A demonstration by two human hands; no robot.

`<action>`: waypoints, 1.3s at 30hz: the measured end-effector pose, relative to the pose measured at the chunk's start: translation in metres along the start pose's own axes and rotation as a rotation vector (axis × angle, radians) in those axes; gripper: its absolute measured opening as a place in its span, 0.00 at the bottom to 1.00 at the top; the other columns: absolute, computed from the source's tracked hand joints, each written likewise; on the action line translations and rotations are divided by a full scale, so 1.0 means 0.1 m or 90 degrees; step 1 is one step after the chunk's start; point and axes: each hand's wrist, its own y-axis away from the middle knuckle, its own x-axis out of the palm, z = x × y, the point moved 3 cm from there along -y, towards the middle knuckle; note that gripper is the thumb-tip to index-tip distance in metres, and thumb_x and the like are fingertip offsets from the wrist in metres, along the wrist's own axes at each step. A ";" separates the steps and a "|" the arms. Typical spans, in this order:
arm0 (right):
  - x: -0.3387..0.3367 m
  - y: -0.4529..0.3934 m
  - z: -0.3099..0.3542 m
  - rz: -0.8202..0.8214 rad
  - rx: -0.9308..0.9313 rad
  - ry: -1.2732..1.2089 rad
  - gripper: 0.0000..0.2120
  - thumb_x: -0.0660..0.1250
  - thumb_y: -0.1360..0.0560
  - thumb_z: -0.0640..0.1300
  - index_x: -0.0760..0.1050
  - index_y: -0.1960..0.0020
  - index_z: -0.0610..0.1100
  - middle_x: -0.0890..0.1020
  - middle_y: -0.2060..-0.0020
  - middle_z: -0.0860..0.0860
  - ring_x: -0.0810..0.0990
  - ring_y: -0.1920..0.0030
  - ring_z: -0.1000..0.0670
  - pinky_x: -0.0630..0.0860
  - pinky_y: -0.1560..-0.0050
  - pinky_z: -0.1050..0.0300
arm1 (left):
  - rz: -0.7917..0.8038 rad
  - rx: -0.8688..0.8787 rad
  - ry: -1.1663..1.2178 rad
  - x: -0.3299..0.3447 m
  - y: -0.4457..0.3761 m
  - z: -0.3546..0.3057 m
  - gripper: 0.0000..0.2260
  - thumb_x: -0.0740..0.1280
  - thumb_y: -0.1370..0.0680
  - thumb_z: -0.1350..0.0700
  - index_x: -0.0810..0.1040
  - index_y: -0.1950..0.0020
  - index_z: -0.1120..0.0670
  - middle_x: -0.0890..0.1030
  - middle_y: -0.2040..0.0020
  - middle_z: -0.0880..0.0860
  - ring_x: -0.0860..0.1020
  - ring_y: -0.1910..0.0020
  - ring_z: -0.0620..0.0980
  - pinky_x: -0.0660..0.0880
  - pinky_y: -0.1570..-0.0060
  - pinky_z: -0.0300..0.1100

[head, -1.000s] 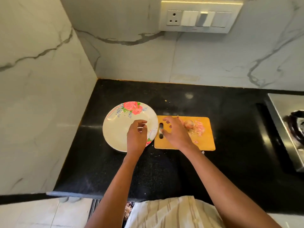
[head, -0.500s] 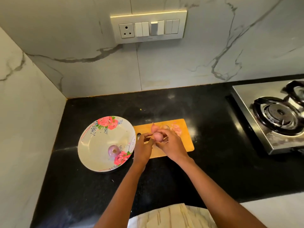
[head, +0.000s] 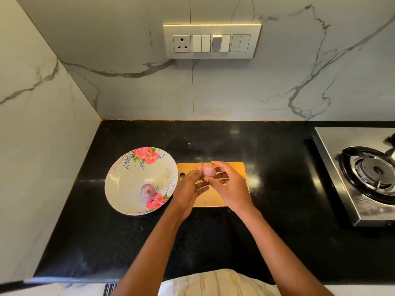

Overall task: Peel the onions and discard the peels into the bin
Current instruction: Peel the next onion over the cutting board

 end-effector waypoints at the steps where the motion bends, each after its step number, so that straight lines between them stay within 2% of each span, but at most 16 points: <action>1: -0.04 0.00 0.01 -0.002 0.007 -0.011 0.19 0.76 0.26 0.53 0.77 0.37 0.54 0.82 0.48 0.59 0.80 0.49 0.62 0.77 0.50 0.70 | 0.002 0.004 0.010 0.00 0.01 0.00 0.15 0.62 0.16 0.48 0.79 0.34 0.53 0.84 0.42 0.52 0.83 0.42 0.50 0.80 0.43 0.42; 5: -0.14 0.02 0.01 -0.015 -0.006 -0.009 0.16 0.73 0.23 0.52 0.81 0.37 0.49 0.85 0.47 0.55 0.80 0.48 0.64 0.77 0.50 0.71 | 0.005 0.023 0.039 0.03 0.01 0.02 0.15 0.66 0.17 0.52 0.76 0.31 0.53 0.83 0.39 0.55 0.83 0.41 0.53 0.80 0.42 0.44; 9: -0.19 0.04 -0.02 0.014 0.020 -0.031 0.20 0.74 0.23 0.49 0.79 0.32 0.50 0.83 0.44 0.58 0.80 0.47 0.64 0.80 0.49 0.67 | 0.000 0.033 0.051 0.14 0.02 0.05 0.13 0.61 0.14 0.53 0.76 0.32 0.53 0.83 0.38 0.56 0.83 0.40 0.54 0.80 0.43 0.43; 13: -0.24 0.08 -0.07 -0.018 0.043 -0.090 0.15 0.76 0.25 0.47 0.81 0.39 0.51 0.84 0.49 0.60 0.82 0.49 0.63 0.77 0.50 0.70 | 0.009 0.026 0.047 0.25 0.05 0.05 0.13 0.61 0.15 0.52 0.77 0.34 0.56 0.84 0.41 0.57 0.83 0.43 0.53 0.80 0.43 0.43; 16: -0.27 0.09 -0.11 -0.020 0.055 -0.116 0.13 0.77 0.26 0.47 0.83 0.43 0.51 0.85 0.52 0.59 0.83 0.51 0.61 0.77 0.50 0.70 | 0.003 0.031 0.029 0.29 0.06 0.04 0.09 0.64 0.16 0.52 0.79 0.40 0.54 0.84 0.46 0.54 0.83 0.47 0.51 0.80 0.46 0.42; 18: -0.28 0.08 -0.15 -0.015 0.080 -0.150 0.12 0.76 0.25 0.48 0.84 0.42 0.49 0.86 0.51 0.56 0.84 0.49 0.58 0.80 0.48 0.65 | -0.006 0.027 0.030 0.28 0.06 0.04 0.10 0.63 0.16 0.51 0.78 0.39 0.54 0.84 0.45 0.54 0.82 0.47 0.51 0.80 0.46 0.42; 22: -0.29 0.04 -0.24 -0.009 0.124 -0.202 0.12 0.73 0.23 0.48 0.83 0.41 0.48 0.87 0.49 0.54 0.86 0.48 0.53 0.83 0.45 0.48 | -0.015 0.014 0.024 0.26 0.05 0.07 0.12 0.60 0.14 0.51 0.76 0.34 0.54 0.83 0.43 0.57 0.81 0.47 0.52 0.79 0.46 0.43; 25: -0.24 0.03 -0.26 0.008 0.170 -0.237 0.13 0.71 0.21 0.49 0.82 0.39 0.48 0.87 0.49 0.52 0.86 0.51 0.51 0.83 0.46 0.40 | -0.018 0.015 0.012 0.25 0.05 0.09 0.12 0.58 0.14 0.52 0.74 0.32 0.52 0.81 0.41 0.59 0.81 0.49 0.52 0.79 0.48 0.43; 28: -0.22 0.01 -0.30 0.017 0.203 -0.242 0.13 0.71 0.21 0.51 0.83 0.39 0.50 0.87 0.50 0.51 0.86 0.50 0.47 0.81 0.45 0.36 | -0.008 0.019 -0.010 0.24 0.05 0.08 0.12 0.60 0.15 0.50 0.76 0.34 0.52 0.81 0.39 0.59 0.81 0.47 0.53 0.80 0.45 0.44; 33: -0.16 -0.02 -0.32 0.054 0.272 -0.332 0.13 0.73 0.24 0.53 0.84 0.41 0.50 0.87 0.48 0.47 0.84 0.44 0.43 0.77 0.39 0.39 | 0.000 0.066 -0.048 0.24 0.06 0.02 0.12 0.70 0.21 0.49 0.79 0.39 0.49 0.83 0.41 0.55 0.82 0.43 0.53 0.79 0.43 0.43; 36: -0.12 -0.02 -0.32 0.053 0.304 -0.409 0.16 0.76 0.27 0.52 0.85 0.42 0.47 0.86 0.47 0.41 0.80 0.50 0.46 0.74 0.43 0.48 | -0.020 0.079 -0.051 0.24 0.06 0.01 0.22 0.74 0.30 0.44 0.78 0.37 0.48 0.82 0.40 0.53 0.82 0.41 0.52 0.79 0.44 0.42; 38: -0.12 -0.02 -0.33 0.035 0.308 -0.424 0.15 0.76 0.27 0.50 0.85 0.44 0.45 0.85 0.47 0.38 0.78 0.52 0.46 0.73 0.45 0.49 | -0.035 0.071 -0.040 0.22 0.05 0.02 0.30 0.75 0.32 0.41 0.75 0.34 0.51 0.81 0.38 0.54 0.82 0.40 0.52 0.80 0.44 0.41; 39: -0.12 -0.02 -0.33 0.020 0.303 -0.415 0.13 0.76 0.27 0.49 0.85 0.45 0.44 0.85 0.48 0.37 0.79 0.52 0.46 0.74 0.47 0.49 | -0.037 0.066 -0.035 0.21 0.04 0.03 0.31 0.75 0.32 0.42 0.74 0.33 0.52 0.81 0.38 0.54 0.82 0.40 0.52 0.80 0.44 0.42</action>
